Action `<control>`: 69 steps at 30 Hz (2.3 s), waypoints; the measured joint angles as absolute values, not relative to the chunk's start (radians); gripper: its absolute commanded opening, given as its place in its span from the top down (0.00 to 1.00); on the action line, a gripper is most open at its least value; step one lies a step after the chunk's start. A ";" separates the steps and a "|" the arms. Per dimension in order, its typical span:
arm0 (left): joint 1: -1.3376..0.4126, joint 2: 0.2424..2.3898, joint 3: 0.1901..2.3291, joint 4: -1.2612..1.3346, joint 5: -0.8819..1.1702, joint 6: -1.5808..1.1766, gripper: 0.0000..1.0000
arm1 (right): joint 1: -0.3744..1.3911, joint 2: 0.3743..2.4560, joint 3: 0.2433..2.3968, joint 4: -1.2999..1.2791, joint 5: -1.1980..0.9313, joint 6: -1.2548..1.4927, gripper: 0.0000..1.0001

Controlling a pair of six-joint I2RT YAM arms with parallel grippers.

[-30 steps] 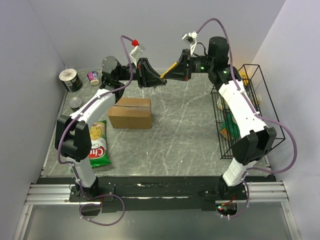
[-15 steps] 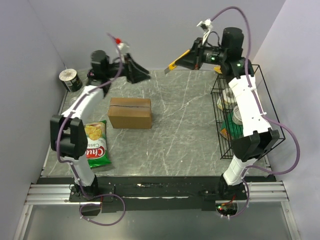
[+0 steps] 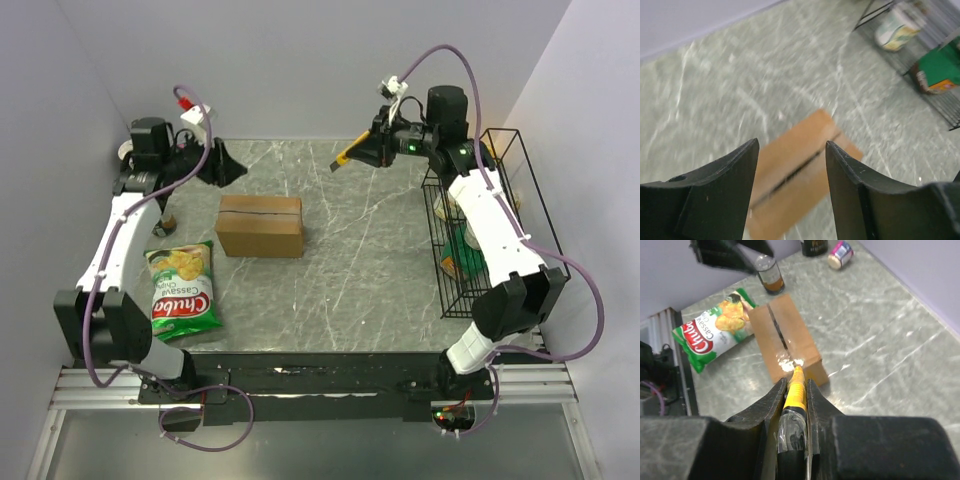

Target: Unpack the express box

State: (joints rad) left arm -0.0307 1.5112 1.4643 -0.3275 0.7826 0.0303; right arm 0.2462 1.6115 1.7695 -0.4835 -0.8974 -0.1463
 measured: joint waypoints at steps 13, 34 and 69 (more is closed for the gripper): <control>0.150 1.505 1.179 -0.201 0.653 -0.215 0.38 | 0.294 1.755 1.937 -0.357 -0.947 -0.042 1.00; -0.072 1.789 1.296 -0.183 0.712 -0.236 0.45 | 0.308 1.835 2.046 -0.606 -0.866 -0.156 1.00; 0.057 1.553 0.982 -0.066 0.967 -0.307 0.09 | 0.570 1.920 2.089 -0.539 -0.708 -0.276 1.00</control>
State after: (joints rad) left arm 0.0566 1.5528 0.9821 -0.0662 0.9672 -0.3069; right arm 0.5697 1.9198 2.0892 -0.5388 -0.7078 -0.2760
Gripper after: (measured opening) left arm 0.918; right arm 0.240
